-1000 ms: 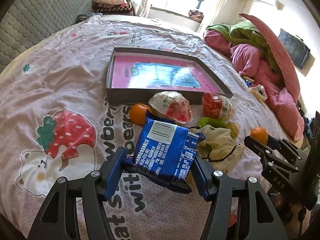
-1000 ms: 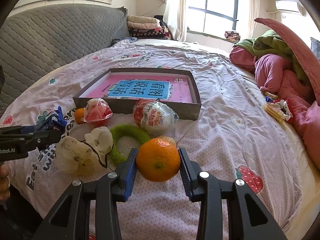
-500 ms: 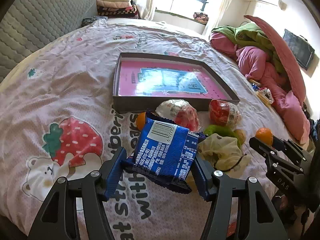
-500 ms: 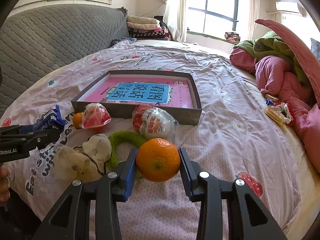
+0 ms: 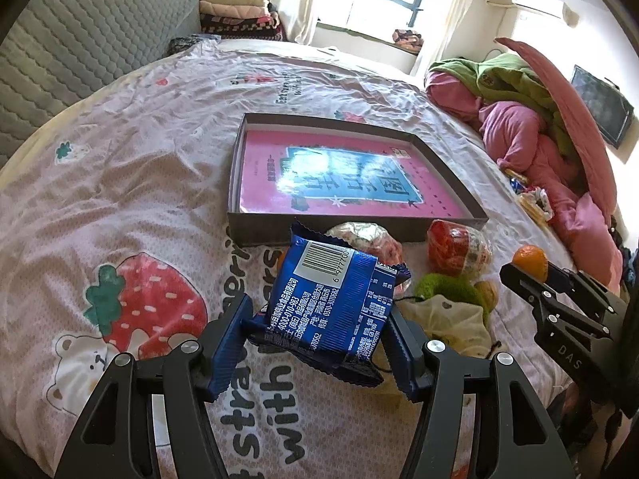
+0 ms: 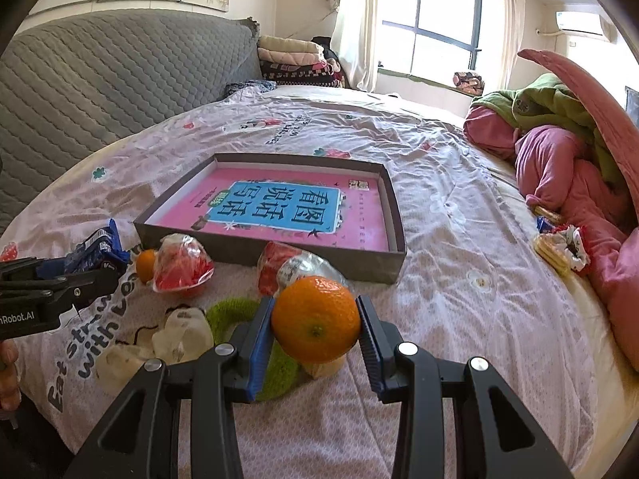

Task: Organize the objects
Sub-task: 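Carry the snack packet and orange over the tray with both grippers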

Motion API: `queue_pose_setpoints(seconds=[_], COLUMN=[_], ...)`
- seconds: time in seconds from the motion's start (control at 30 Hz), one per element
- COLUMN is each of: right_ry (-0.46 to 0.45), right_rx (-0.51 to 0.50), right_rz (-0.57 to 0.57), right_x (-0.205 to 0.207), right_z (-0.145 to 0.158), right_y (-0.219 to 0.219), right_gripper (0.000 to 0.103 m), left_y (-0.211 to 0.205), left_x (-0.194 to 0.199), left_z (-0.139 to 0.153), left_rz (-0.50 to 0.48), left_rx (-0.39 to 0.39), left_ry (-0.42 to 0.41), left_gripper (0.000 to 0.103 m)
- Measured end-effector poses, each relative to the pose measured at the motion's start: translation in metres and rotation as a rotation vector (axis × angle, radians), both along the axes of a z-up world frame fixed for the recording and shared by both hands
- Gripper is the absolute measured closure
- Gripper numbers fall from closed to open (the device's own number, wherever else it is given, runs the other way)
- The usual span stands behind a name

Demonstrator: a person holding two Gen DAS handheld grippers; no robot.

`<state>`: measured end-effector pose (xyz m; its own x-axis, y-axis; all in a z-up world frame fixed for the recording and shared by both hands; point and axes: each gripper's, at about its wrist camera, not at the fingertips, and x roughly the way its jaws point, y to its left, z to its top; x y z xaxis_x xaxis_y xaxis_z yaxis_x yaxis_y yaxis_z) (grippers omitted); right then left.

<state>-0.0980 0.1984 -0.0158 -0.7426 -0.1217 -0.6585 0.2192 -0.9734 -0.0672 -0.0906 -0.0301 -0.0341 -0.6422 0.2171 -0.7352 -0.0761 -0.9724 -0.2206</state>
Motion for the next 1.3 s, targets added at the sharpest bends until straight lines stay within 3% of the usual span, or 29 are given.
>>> queue_pose_setpoints(seconds=[1.3], right_ry=[0.029], right_rx=[0.032], right_rz=[0.018], right_x=[-0.081], right_z=[0.015], right_y=[-0.021], right_gripper=[0.063], left_y=[-0.009], left_x=[-0.072], left_z=[0.006], left_rz=[0.061], left_rx=[-0.029], left_ry=[0.023], left_gripper=[0.038])
